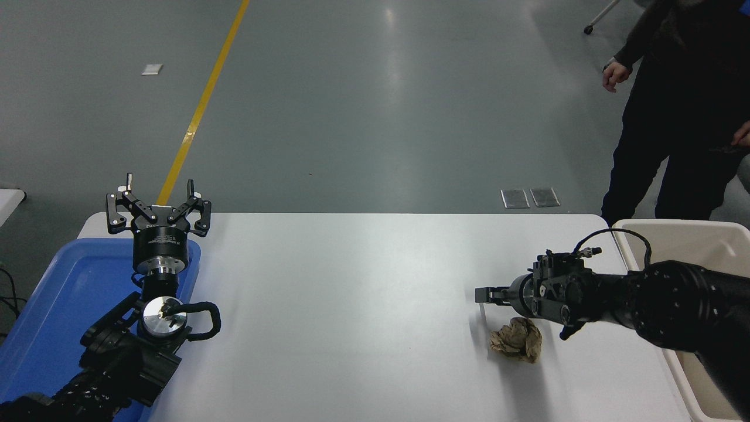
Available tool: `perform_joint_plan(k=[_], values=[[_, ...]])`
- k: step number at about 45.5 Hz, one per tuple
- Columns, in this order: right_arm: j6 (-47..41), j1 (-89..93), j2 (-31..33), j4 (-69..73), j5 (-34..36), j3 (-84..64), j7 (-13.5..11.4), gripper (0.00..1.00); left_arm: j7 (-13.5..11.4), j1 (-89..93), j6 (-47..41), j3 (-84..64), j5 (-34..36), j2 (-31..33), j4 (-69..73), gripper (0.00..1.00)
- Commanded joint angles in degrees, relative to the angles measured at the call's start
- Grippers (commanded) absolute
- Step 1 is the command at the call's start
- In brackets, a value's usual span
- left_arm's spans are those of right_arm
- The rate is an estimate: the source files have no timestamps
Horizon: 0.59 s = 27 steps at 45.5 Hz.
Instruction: Pick up paper ball place in dustbin
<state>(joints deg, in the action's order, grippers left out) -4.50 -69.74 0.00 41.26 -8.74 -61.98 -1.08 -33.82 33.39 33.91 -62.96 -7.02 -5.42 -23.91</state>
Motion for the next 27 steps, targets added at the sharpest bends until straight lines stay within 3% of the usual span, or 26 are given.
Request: perform_joint_plan(k=[1,8,17,27], values=[[-0.07,-11.28,0.00,12.87,1.62,0.28,-0.50,1.00,-0.02,0.01,0.02,0.12,-0.01,-0.03,0.01,0.99],[-0.07,-26.13,5.62,30.53,6.10,1.51,-0.41,1.00,-0.02,0.01,0.02,0.21,-0.01,-0.03,0.01,0.99],[-0.50,-37.56,16.25,46.71,5.84,0.02,-0.41,1.00,-0.02,-0.08,0.02,0.21,-0.01,-0.38,0.01,0.99],[-11.04,-52.77,26.98,56.12,5.66,-3.05,-0.41,1.00,-0.02,-0.08,0.02,0.21,-0.01,-0.38,0.01,0.99]])
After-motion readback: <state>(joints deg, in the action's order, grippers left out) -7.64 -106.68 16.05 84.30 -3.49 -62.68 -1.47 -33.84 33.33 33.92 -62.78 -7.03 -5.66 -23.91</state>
